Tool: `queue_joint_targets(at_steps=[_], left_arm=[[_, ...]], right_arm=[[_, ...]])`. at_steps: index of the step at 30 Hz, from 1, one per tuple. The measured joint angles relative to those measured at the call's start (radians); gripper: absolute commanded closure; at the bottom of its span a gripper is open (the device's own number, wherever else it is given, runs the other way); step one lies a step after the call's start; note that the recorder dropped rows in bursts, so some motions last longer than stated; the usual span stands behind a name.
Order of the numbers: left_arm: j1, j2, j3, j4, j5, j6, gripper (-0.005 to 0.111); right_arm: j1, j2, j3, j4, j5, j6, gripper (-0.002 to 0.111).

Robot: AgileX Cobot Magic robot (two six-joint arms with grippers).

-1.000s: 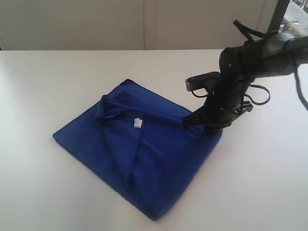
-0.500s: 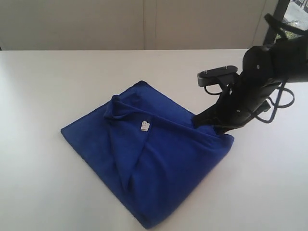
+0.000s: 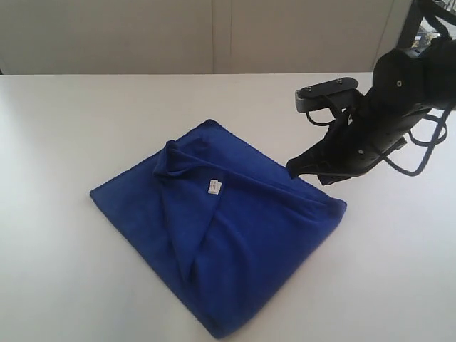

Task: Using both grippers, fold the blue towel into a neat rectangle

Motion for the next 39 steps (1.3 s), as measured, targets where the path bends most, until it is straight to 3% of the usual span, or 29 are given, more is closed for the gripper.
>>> queue_joint_targets(at_steps=[10, 15, 19, 24, 29, 39], left_arm=[[0.000, 0.000, 0.000, -0.009, -0.037, 0.000, 0.107], [-0.003, 0.016, 0.074, -0.254, -0.099, 0.113, 0.107], [-0.071, 0.087, 0.187, -0.412, -0.230, 0.208, 0.107], [-0.207, 0.256, 0.226, -0.445, -0.423, 0.210, 0.107], [-0.290, 0.447, 0.128, -0.457, -0.528, 0.210, 0.107], [-0.296, 0.740, -0.074, -0.419, -0.575, 0.214, 0.107]], right_arm=[[0.000, 0.000, 0.000, -0.004, 0.006, -0.031, 0.108], [0.000, 0.000, 0.000, -0.006, 0.008, -0.031, 0.108], [-0.002, 0.000, 0.000, -0.008, 0.008, -0.031, 0.108], [-0.004, 0.045, 0.000, -0.008, 0.008, -0.040, 0.108], [-0.004, 0.081, 0.000, -0.008, 0.008, -0.042, 0.108], [-0.004, 0.157, 0.000, -0.008, -0.056, -0.040, 0.108]])
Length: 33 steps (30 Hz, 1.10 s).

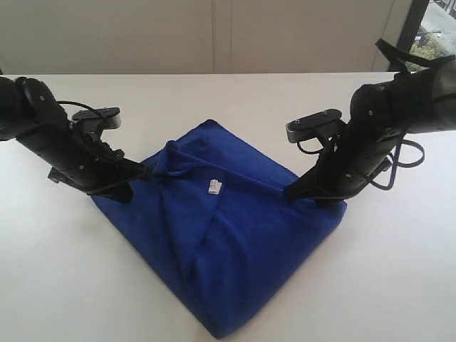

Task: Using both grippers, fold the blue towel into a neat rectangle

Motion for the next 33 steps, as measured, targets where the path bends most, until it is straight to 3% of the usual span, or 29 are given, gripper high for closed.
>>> queue_joint_targets(at_steps=[26, 33], left_arm=[[-0.004, 0.218, -0.298, 0.061, 0.007, 0.021, 0.107], [-0.004, 0.268, -0.378, 0.063, -0.007, 0.027, 0.107]], right_arm=[[0.000, 0.016, 0.096, 0.025, -0.097, 0.143, 0.108], [0.031, -0.039, 0.131, 0.064, -0.012, 0.151, 0.108]])
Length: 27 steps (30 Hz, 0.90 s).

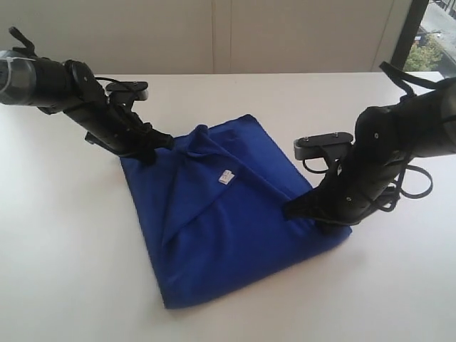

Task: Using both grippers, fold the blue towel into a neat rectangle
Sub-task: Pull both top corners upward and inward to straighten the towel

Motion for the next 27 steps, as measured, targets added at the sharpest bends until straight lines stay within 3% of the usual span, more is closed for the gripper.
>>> queue_joint_targets(at_steps=[7, 13, 20, 27], left_arm=[[0.000, 0.016, -0.040, 0.007, 0.007, 0.023, 0.107], [0.000, 0.008, -0.073, 0.041, 0.116, 0.041, 0.107], [0.000, -0.164, -0.073, 0.085, 0.212, 0.043, 0.107], [0.000, -0.241, -0.046, 0.196, 0.367, -0.132, 0.107]], right_arm=[[0.024, -0.019, 0.011, 0.020, 0.058, 0.002, 0.108], [0.025, -0.030, 0.015, 0.023, 0.037, 0.004, 0.108], [0.025, -0.122, 0.016, 0.025, 0.012, 0.004, 0.108], [0.025, -0.086, -0.191, 0.023, 0.054, -0.029, 0.108]])
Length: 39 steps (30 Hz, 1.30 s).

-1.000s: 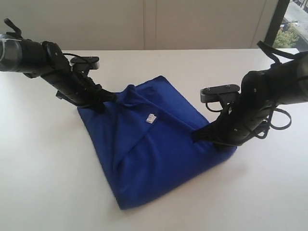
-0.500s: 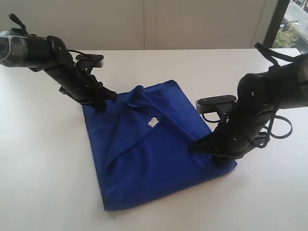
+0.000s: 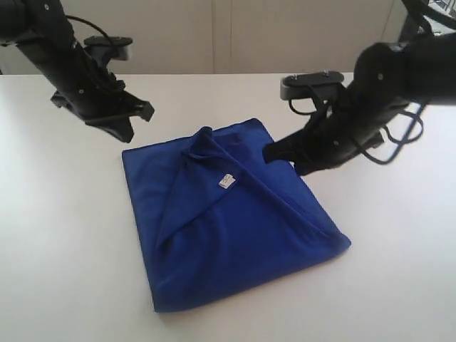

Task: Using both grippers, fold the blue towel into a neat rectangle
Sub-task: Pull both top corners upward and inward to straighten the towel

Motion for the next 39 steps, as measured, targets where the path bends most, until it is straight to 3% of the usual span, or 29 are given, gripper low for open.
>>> queue_joint_targets(at_steps=[5, 8, 11, 15, 23, 39], left_arm=[[-0.002, 0.000, 0.126, 0.039, -0.027, -0.124, 0.107], [-0.029, 0.004, 0.183, 0.024, -0.137, -0.150, 0.107], [-0.044, 0.024, 0.185, -0.021, -0.252, -0.156, 0.107], [-0.044, 0.100, 0.160, -0.021, -0.308, -0.176, 0.107], [-0.044, 0.195, 0.070, -0.013, -0.314, -0.188, 0.107], [-0.047, 0.350, -0.148, -0.006, -0.417, -0.101, 0.107]], right_arm=[[-0.011, 0.156, -0.229, 0.000, 0.058, -0.038, 0.108], [-0.045, 0.315, -0.400, 0.002, 0.085, -0.081, 0.108], [-0.057, 0.434, -0.520, 0.004, 0.106, -0.133, 0.108], [-0.057, 0.527, -0.626, 0.011, 0.119, -0.161, 0.108], [-0.061, 0.586, -0.662, 0.011, 0.135, -0.164, 0.108], [-0.150, 0.588, -0.671, -0.028, 0.178, 0.130, 0.108]])
